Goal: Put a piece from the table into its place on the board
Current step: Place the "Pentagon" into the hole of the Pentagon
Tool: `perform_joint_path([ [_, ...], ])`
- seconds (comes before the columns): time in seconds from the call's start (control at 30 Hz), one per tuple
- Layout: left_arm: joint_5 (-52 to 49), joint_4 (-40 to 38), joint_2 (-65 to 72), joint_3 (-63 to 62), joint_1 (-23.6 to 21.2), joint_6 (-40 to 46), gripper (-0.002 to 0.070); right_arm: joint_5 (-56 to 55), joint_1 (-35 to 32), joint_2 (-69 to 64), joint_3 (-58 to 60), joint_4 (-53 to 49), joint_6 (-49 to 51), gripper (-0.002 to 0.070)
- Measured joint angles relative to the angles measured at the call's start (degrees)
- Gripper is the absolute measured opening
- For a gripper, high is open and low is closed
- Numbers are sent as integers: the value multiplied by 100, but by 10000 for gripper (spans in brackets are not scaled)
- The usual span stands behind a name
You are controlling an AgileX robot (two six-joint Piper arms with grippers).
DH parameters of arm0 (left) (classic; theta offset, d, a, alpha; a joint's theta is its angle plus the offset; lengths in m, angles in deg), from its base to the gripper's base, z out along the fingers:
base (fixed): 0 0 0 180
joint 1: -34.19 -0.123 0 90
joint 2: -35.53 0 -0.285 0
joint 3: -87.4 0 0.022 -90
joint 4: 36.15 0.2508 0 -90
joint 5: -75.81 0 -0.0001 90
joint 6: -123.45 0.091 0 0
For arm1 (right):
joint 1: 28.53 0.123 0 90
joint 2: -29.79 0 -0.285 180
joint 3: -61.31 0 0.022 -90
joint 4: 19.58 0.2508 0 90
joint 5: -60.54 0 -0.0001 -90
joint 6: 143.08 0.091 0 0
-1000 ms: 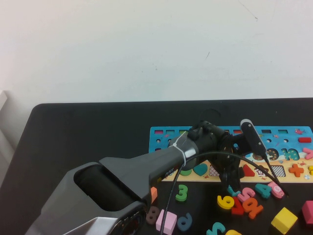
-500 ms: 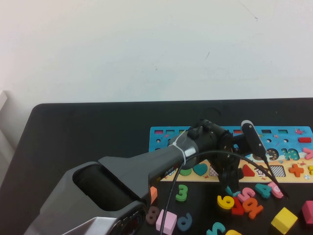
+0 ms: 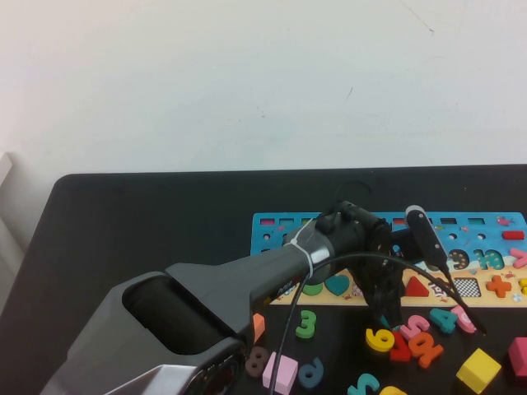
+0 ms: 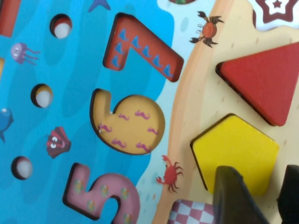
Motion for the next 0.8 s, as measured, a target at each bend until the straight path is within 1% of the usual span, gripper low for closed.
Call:
perform_joint_path([
  [0.23,-13,41,-24,0,10,13,199,0,0,0,0,0,0,593],
  [0.6,-228,270,-560,0,180,22,192,0,0,0,0,0,0,593],
  [0.7,-516,283,-746,0,190,-1,157,0,0,0,0,0,0,592],
  [0.8,-799,293,-1018,104,190,-100,64,0,0,0,0,0,0,593],
])
